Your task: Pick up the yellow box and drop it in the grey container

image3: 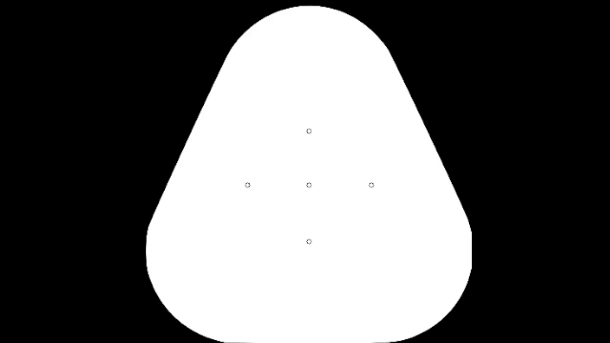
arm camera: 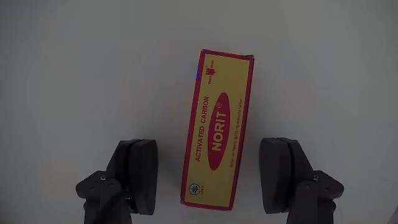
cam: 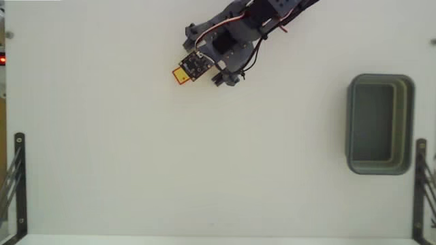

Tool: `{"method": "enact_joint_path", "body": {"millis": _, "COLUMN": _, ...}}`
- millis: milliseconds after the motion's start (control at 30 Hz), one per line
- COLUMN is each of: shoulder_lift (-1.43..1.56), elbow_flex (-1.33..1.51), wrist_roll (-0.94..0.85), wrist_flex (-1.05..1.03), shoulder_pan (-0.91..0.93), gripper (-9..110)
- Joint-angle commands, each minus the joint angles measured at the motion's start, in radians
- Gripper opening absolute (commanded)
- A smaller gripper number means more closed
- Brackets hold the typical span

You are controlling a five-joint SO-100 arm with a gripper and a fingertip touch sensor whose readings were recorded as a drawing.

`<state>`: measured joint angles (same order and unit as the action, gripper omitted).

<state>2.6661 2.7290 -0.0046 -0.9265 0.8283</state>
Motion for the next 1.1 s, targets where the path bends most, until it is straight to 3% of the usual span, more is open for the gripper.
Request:
{"method": "enact_joint_path", "body": {"millis": 0, "shoulder_lift": 0.024, "elbow_flex": 0.002, "wrist_roll": 0.005, "wrist_flex": 0.018, "shoulder_pan": 0.02, "gripper": 99}}
{"method": "enact_joint_path", "body": {"millis": 1067, "shoulder_lift": 0.024, "elbow_flex": 0.002, "wrist_roll": 0.005, "wrist_flex": 0.018, "shoulder_pan": 0.02, "gripper": 91}}
